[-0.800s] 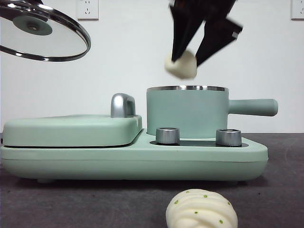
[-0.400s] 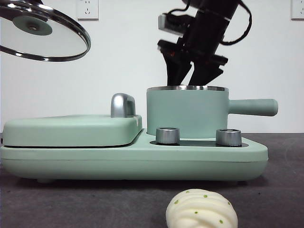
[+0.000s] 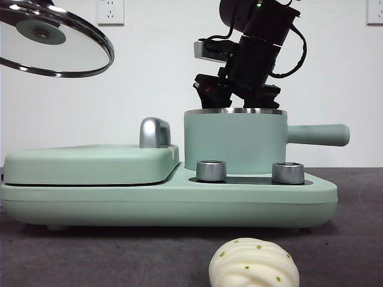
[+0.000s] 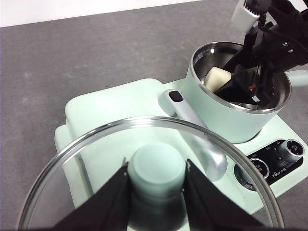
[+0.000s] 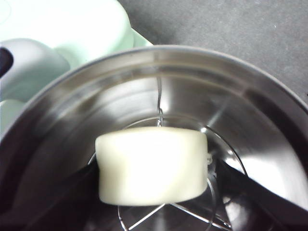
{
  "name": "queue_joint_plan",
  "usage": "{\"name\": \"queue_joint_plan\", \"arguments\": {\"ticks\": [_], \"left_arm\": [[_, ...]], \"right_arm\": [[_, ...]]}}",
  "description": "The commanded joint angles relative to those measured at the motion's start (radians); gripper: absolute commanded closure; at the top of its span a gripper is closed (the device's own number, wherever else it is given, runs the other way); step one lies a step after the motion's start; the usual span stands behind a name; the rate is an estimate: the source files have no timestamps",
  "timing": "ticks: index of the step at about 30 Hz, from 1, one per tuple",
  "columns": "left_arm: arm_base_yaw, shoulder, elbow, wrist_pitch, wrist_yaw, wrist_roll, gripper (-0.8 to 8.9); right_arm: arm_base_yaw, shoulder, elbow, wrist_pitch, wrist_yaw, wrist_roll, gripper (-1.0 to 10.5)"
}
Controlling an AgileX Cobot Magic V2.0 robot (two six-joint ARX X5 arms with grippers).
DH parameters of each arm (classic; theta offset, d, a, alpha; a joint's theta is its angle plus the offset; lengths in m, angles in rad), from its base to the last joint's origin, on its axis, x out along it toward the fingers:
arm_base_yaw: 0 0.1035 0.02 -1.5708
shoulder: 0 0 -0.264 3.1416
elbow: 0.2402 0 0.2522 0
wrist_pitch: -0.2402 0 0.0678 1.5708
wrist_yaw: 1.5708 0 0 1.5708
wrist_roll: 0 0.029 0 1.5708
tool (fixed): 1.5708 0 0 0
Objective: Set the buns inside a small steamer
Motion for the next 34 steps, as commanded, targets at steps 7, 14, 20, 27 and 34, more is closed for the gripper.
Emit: {"name": "queue_joint_plan", "arguments": {"ticks": [7,14,20,27,34], "left_arm": [[-0.003,0.001,0.019,0.027,-0.002,0.006,7.99],[-0.003,0.001,0.019,0.026,-0.002,0.011,7.99],[-0.003,0.001,0.019,0.026,-0.002,0.011,7.99],[-0.003,0.001,0.019,0.026,-0.002,0.012,7.99],[-0.003,0.001,0.019,0.026,-0.002,0.027,7.99]], "right_arm": [[0.013,-0.141,0.11,-0.08,-0.03,0.047,5.6],[0.074,-0.467,-0.353,0.341,-0.024,0.114,5.6],[0.15,-0.66,-0.608,0.532,-0.018,0.145,5.6],[0.265,-0.818,-0.758,0.496,0.001,0.148,5.6],[0.389,-0.849,-0.779,0.273,0.001,0.114,5.6]]}}
